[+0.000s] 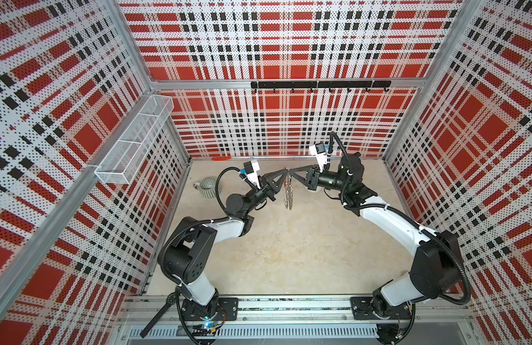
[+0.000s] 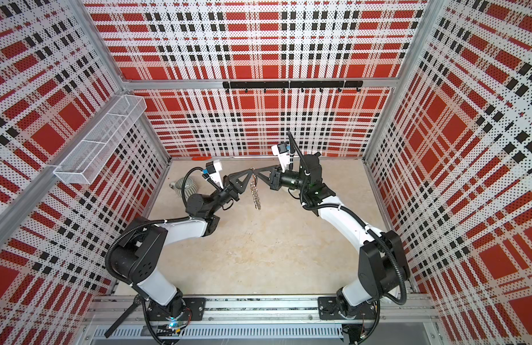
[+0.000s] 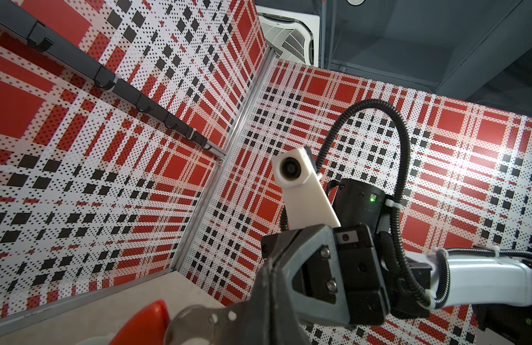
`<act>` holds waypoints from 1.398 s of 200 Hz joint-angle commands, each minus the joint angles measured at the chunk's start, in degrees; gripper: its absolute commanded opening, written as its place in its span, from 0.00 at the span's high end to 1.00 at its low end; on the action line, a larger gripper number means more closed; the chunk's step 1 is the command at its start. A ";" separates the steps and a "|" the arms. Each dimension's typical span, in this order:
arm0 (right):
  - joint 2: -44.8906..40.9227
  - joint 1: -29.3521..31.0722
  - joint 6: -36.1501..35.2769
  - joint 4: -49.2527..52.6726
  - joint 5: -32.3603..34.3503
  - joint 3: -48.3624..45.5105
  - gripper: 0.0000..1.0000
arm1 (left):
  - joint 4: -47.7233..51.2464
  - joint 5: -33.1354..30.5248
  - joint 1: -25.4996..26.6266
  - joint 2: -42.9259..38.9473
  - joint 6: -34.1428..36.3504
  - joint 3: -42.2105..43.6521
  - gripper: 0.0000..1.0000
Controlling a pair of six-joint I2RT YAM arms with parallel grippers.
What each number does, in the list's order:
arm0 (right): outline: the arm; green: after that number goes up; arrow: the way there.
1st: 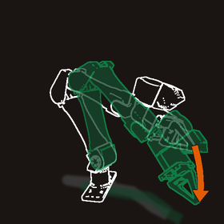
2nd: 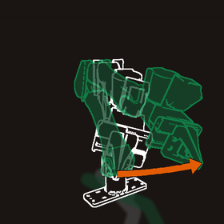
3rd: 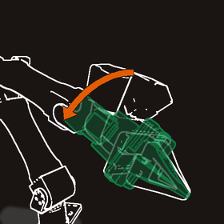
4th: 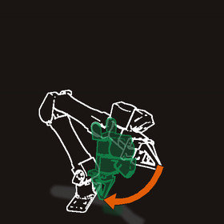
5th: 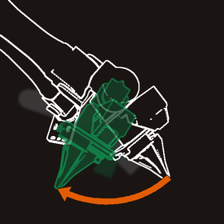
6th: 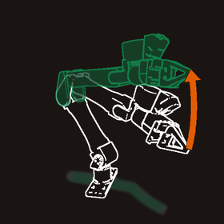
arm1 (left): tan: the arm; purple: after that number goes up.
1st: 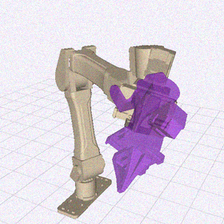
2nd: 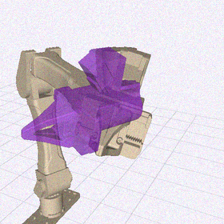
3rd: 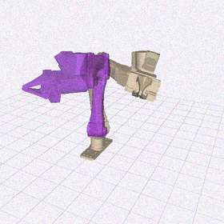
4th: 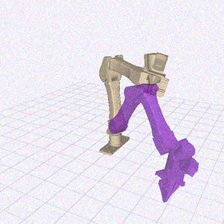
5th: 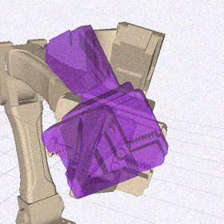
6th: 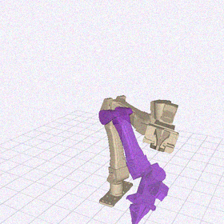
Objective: Put the keys on the keyring
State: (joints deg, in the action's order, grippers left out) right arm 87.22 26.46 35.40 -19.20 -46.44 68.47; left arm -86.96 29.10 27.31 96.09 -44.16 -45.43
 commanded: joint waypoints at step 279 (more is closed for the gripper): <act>-5.27 6.13 -45.17 24.03 32.30 0.85 1.00 | 89.77 13.84 -1.92 -4.12 79.00 -27.78 0.67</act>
State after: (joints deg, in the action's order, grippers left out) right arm 84.16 32.14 -8.86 7.75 -12.88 68.90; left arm 1.21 41.85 25.02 91.42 33.74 -71.20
